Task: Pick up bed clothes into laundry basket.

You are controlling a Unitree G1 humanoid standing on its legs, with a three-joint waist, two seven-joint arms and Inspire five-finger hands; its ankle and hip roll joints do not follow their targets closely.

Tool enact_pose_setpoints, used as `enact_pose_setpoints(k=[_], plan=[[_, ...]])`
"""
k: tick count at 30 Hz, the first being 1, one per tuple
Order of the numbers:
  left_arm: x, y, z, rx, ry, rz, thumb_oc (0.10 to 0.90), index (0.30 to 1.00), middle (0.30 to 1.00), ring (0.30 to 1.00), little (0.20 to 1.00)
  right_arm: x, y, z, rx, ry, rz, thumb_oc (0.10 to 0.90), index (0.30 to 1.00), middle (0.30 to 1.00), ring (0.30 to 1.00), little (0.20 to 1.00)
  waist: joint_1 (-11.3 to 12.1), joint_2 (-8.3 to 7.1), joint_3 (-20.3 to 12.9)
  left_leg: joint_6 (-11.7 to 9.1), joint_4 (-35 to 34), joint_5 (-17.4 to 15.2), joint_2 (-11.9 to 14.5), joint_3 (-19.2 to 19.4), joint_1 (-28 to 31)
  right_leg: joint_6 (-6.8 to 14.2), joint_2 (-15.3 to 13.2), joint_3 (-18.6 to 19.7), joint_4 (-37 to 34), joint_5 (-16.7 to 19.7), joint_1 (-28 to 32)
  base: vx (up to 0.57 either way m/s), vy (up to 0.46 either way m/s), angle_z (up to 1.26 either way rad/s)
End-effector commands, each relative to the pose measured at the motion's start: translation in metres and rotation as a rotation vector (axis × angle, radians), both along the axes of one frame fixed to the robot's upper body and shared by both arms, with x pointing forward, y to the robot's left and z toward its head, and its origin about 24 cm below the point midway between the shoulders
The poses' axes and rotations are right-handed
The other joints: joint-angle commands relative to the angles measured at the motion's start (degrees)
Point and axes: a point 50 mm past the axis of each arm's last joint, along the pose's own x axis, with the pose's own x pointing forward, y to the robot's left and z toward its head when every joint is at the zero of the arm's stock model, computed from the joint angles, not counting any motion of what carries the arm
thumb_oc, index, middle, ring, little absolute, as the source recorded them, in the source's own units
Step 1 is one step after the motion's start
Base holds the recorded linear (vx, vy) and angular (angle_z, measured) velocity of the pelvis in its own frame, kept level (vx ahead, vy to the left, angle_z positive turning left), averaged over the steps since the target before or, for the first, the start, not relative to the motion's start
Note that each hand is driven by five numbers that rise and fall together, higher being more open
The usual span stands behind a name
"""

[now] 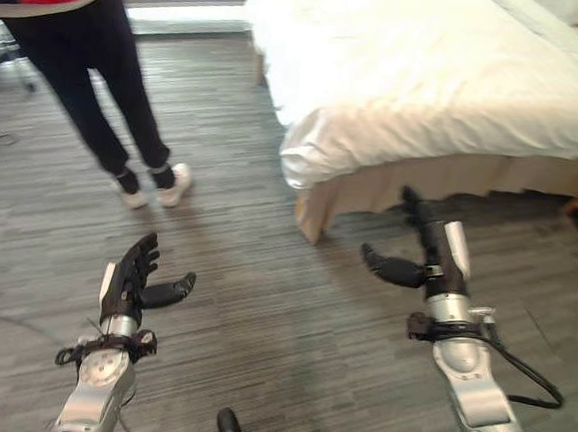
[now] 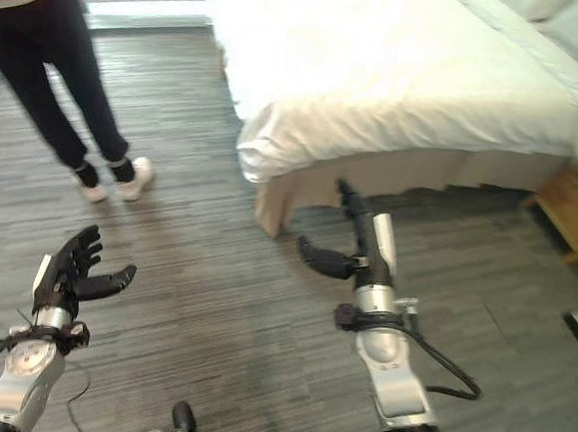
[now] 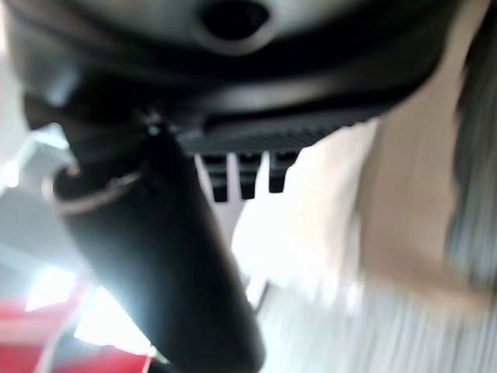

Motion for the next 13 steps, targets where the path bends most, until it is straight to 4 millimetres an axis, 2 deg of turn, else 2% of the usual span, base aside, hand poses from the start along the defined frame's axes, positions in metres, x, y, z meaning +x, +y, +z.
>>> enact_pose_setpoints(k=[1,4,7,13], plan=[[0.036,0.012,0.078,0.131,-0.327,-0.06,0.8,0.9,0.9,0.9,0.9,0.017,-0.003,0.081,0.009,-0.373,0.007,0.8,0.9,0.9,0.9,0.9,-1.9,-1.7,-1.88,-5.31,-1.7,-6.88,2.07,-1.27,4.37,-0.49,0.5,-4.84,-6.49,-0.14,3.34,-0.03,-0.003,0.53],[0.032,0.015,0.07,0.099,-0.307,-0.045,0.8,0.9,0.9,0.9,0.9,0.018,-0.009,0.077,0.001,-0.348,-0.003,0.8,0.9,0.9,0.9,0.9,-2.17,-1.89,-3.45,-5.17,-2.1,-7.15,1.73,-0.5,5.23,0.1,0.7,-3.88,-10.35,1.55,5.28,0.05,-0.01,0.19],[0.024,0.013,0.052,0.088,-0.23,-0.053,0.8,0.9,0.9,0.9,0.9,0.017,-0.01,0.073,0.013,-0.323,0.0,0.8,0.9,0.9,0.9,0.9,-2.16,-2.18,-4.67,-5.0,-2.3,-7.42,1.56,-0.32,5.98,0.31,0.43,-3.97,-11.76,1.82,6.79,0.05,-0.011,-0.23],[0.013,0.014,0.038,0.08,-0.17,-0.046,0.8,0.9,0.9,0.9,0.9,0.016,-0.016,0.064,-0.016,-0.276,-0.021,0.8,0.9,0.9,0.9,0.9,-1.87,-2.74,-5.24,-5.13,-2.3,-7.47,1.92,-0.1,6.52,0.54,-0.1,-5.04,-12.66,2.09,7.74,0.0,-0.041,-0.11]])
